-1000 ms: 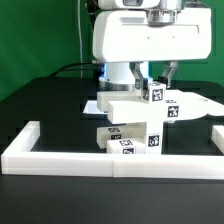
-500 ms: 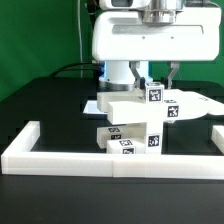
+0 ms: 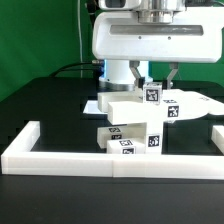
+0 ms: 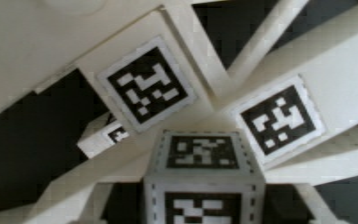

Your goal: Assemble chair

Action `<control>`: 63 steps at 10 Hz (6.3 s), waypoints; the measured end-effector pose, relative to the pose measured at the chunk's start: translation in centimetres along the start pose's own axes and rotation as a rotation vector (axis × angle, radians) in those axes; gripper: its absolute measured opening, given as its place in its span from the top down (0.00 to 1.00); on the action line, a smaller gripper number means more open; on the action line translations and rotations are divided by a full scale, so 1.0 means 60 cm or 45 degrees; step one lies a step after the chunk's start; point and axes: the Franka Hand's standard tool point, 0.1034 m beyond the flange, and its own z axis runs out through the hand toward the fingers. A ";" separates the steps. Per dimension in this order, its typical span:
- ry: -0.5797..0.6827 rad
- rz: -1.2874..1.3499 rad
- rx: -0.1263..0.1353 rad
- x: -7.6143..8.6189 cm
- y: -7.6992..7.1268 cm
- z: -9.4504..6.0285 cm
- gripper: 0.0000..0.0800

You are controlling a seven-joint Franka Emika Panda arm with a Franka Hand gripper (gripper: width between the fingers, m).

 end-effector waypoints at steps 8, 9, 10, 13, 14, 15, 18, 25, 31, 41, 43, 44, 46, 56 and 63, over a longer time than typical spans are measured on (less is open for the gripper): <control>-0.002 0.619 0.003 -0.001 -0.002 0.000 0.64; -0.003 0.719 0.005 -0.001 -0.004 0.000 0.64; -0.006 0.818 0.011 -0.002 -0.006 0.000 0.64; -0.013 0.981 0.019 -0.003 -0.009 0.001 0.49; -0.012 0.928 0.019 -0.004 -0.010 0.001 0.32; -0.011 0.867 0.020 -0.004 -0.013 0.001 0.32; 0.025 0.504 0.033 0.001 -0.020 -0.002 0.20; 0.062 -0.160 0.017 0.006 -0.013 -0.001 0.19; 0.061 -0.660 -0.011 0.006 -0.010 0.000 0.19; 0.061 -0.491 -0.017 0.007 -0.006 0.000 0.64; 0.063 -0.318 -0.012 0.008 -0.007 0.000 0.64; 0.064 -0.236 -0.009 0.008 -0.007 -0.001 0.64; 0.065 -0.094 -0.006 0.008 -0.007 -0.001 0.64; 0.062 -0.026 0.048 -0.021 -0.009 -0.056 0.19; 0.003 0.120 0.079 -0.088 -0.030 -0.064 0.19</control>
Offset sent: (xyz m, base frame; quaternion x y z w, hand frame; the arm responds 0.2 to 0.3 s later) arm 0.0000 0.0000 0.0000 0.0000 0.0000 0.1296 0.9916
